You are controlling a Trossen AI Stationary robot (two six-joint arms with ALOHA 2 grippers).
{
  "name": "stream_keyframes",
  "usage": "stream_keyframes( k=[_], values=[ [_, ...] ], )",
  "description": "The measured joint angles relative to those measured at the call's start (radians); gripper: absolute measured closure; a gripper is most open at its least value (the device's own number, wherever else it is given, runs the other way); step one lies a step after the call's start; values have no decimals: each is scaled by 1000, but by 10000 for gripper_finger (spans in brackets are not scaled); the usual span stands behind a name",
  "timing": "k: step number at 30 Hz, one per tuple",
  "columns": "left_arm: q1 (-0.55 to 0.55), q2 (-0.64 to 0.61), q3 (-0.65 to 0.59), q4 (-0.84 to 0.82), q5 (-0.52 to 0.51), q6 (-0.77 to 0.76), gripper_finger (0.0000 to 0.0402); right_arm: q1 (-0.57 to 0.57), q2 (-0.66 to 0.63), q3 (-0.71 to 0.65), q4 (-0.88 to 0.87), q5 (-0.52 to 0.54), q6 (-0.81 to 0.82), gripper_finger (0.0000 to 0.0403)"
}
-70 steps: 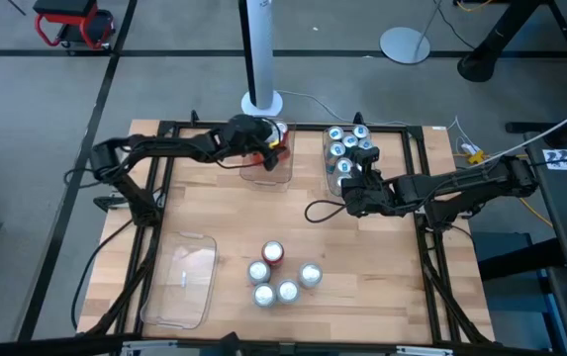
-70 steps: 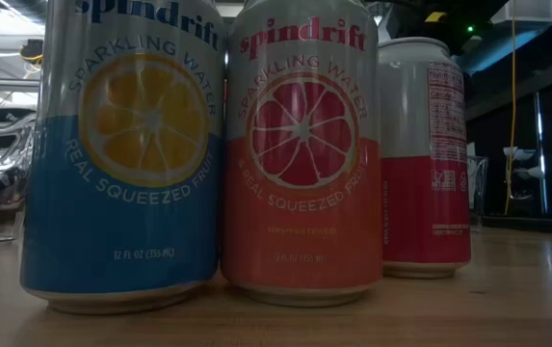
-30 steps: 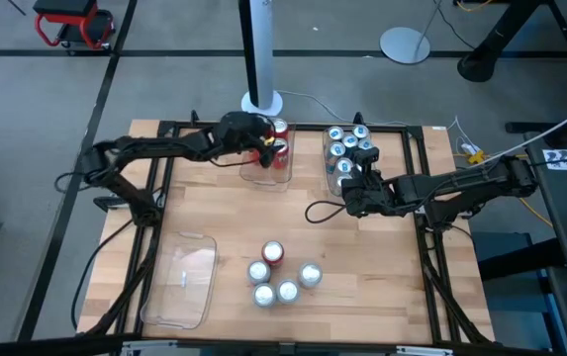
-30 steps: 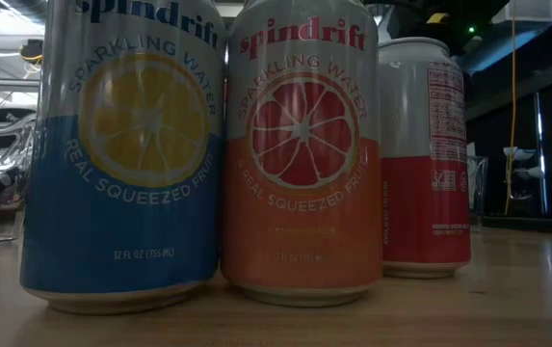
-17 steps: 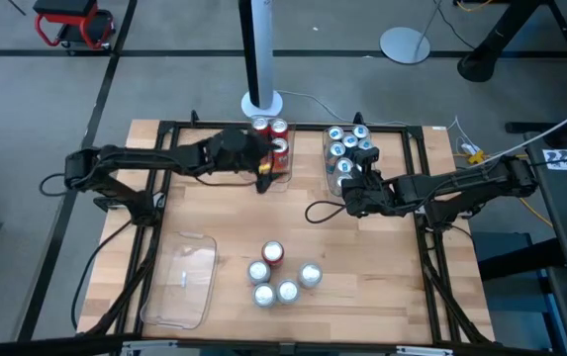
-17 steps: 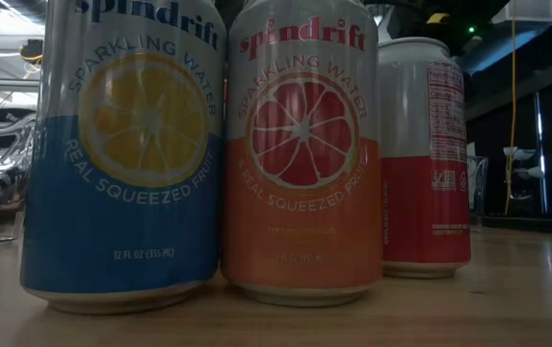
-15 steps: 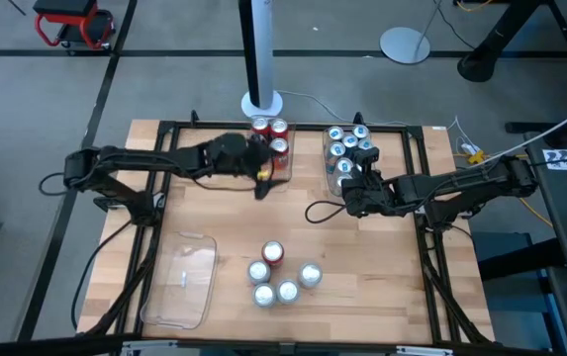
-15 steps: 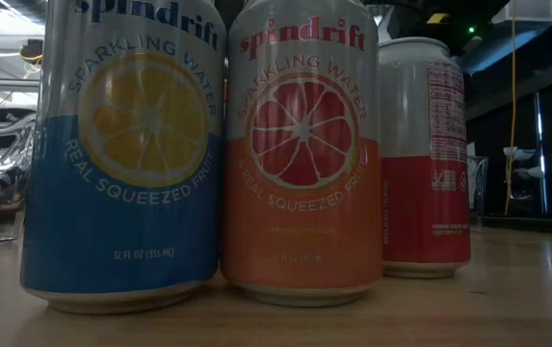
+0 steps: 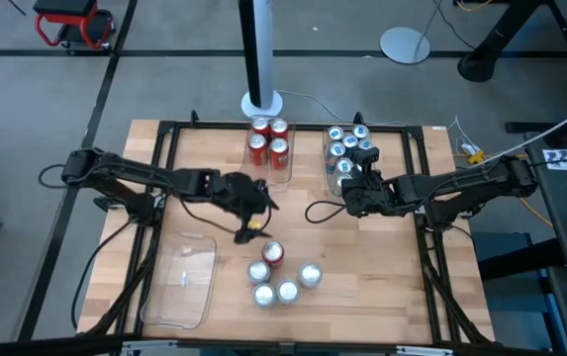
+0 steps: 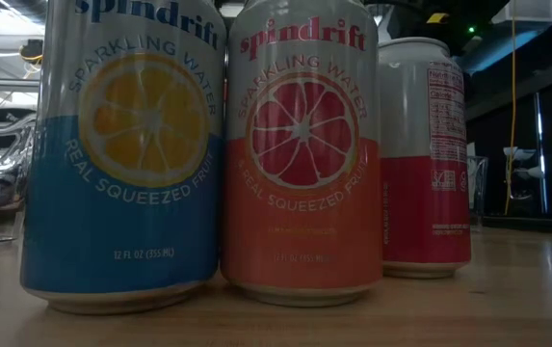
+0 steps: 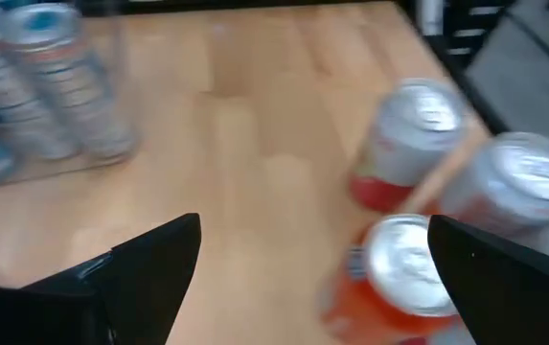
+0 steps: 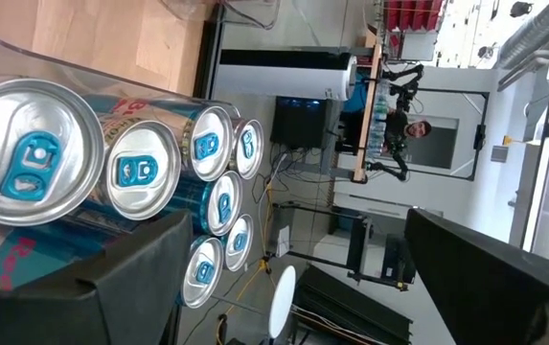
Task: Sort soda cans
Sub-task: Put the red soda can into the top center transparent bin
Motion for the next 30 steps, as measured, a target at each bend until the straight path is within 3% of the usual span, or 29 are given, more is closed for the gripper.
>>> stream_keyframes(
  k=[12,30],
  values=[
    [-130,65,45,0,33,-42,7,0,0,0,2,0,0,23],
    [-133,199,45,25,22,-13,7,0,2,0,2,-1,1,23]
  ],
)
